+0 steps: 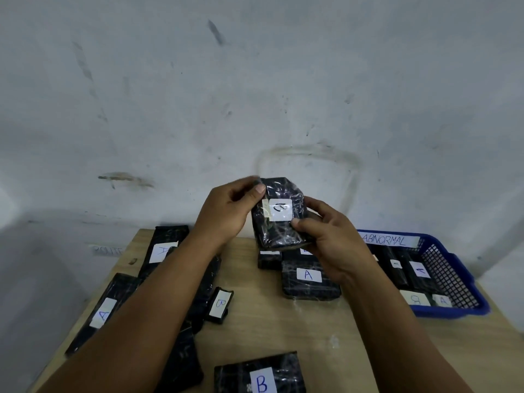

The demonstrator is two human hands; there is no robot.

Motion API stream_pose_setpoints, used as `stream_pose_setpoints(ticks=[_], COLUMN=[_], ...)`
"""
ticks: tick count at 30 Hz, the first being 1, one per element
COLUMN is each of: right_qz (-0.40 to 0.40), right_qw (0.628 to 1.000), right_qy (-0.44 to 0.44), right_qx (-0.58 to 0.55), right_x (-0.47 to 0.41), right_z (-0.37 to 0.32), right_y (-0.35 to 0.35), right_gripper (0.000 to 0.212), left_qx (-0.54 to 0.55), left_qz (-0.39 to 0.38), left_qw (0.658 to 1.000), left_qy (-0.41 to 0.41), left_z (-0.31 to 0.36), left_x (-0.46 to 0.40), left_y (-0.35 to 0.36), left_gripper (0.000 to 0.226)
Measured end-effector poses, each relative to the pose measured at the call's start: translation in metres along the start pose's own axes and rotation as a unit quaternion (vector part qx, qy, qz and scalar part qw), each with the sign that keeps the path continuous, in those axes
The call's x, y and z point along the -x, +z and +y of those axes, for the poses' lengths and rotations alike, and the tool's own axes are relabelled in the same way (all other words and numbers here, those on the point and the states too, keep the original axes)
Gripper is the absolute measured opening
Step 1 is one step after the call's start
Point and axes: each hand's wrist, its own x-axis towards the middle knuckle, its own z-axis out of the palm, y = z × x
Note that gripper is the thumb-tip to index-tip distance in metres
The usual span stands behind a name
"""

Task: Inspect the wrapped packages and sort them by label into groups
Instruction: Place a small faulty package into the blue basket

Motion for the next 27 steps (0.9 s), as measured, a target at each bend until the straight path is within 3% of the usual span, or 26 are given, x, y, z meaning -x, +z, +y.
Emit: stream_pose_setpoints(ticks=[3,5,10,12,14,19,27], right_qz=[0.033,0.067,0.069,0.062,0.076,0.131,0.231], right_qw=[0.998,0.990,0.928,0.903,0.887,0.889,0.863], right_qy=[0.016,-0.008,-0.046,-0.046,-0.045,-0.012,0.024], right_qx=[0.046,0.122,0.363,0.423,0.453,0.439,0.448], right_x=[-0.002,-0.002,0.010,0.013,0.015,0.026,0.010], right_z=[0.009,0.017,0.035,0.051,0.069,0.099,0.117], right_y=[-0.006,-0.010,-0.021,-0.026,-0.035,-0.075,-0.173], right_gripper=[0.039,0.044,0.093,0.101,0.095,0.074,0.069], left_qx=[0.026,0.044,0.056,0.060,0.048,-0.016,-0.168], left_qz=[0.020,0.058,0.102,0.098,0.078,-0.009,-0.126], left_qw=[0.999,0.996,0.990,0.988,0.989,0.992,0.967], left_qy=[-0.034,-0.050,-0.082,-0.099,-0.112,-0.126,-0.141], left_z=[-0.013,-0.021,-0.041,-0.049,-0.061,-0.085,-0.144], left_x=[-0.002,0.001,0.013,0.019,0.024,0.034,0.043], left_y=[0.007,0.015,0.038,0.048,0.061,0.095,0.154], left_gripper=[0.006,0.011,0.013,0.017,0.023,0.031,0.042])
